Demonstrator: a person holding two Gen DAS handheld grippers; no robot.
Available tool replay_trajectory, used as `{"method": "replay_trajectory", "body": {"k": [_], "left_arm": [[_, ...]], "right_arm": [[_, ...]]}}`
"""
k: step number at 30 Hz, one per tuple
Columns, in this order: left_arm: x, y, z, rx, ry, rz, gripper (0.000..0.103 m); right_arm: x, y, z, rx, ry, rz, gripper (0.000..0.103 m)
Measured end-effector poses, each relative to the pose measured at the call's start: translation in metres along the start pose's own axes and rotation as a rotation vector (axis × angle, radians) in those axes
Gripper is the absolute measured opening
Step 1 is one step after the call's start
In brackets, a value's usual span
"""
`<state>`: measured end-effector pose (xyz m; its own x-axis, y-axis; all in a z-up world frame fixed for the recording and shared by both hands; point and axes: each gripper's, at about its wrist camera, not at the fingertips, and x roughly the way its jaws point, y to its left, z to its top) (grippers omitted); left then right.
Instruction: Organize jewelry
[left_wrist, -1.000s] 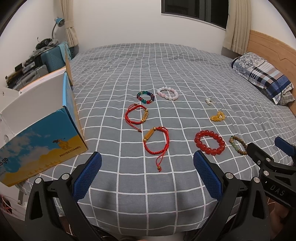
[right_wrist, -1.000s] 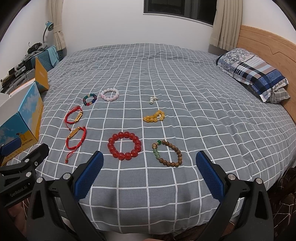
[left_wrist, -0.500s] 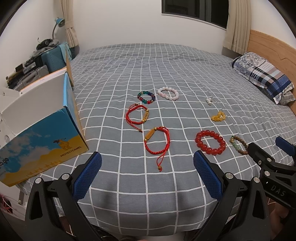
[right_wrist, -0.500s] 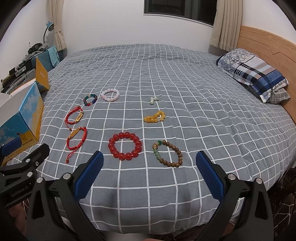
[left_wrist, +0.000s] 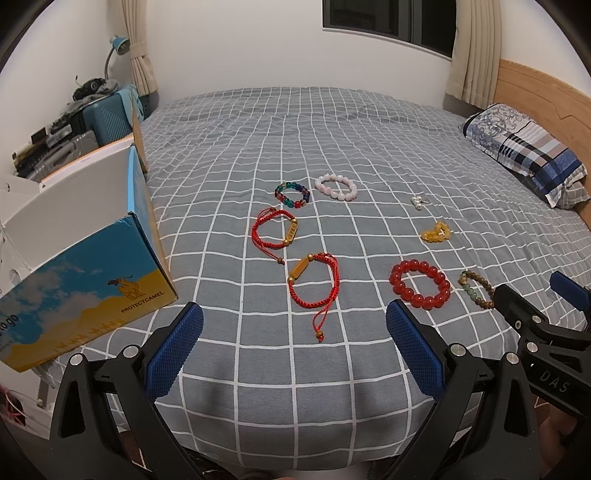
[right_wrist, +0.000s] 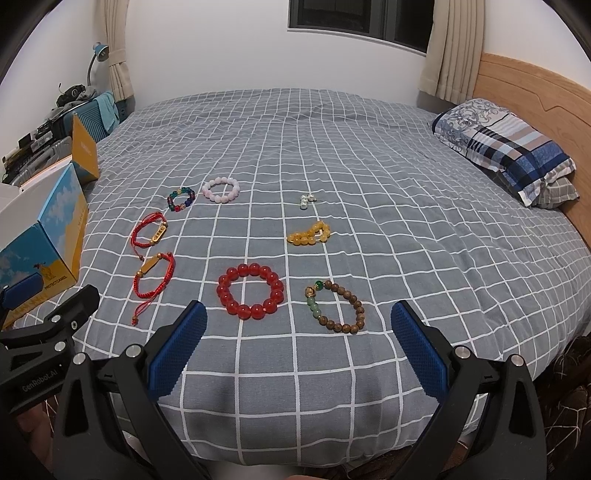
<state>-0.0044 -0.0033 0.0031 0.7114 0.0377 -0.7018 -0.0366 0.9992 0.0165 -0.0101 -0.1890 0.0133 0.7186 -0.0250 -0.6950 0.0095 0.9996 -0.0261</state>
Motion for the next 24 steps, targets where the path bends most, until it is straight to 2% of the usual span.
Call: {"method": "replay_trajectory", "body": {"k": [24], "left_arm": [[-0.01,0.008,0.009,-0.015,-0.014,0.004,0.097]], "right_arm": [[-0.012,-0.006,0.009,0.009,-0.023,0.003,0.096]]}}
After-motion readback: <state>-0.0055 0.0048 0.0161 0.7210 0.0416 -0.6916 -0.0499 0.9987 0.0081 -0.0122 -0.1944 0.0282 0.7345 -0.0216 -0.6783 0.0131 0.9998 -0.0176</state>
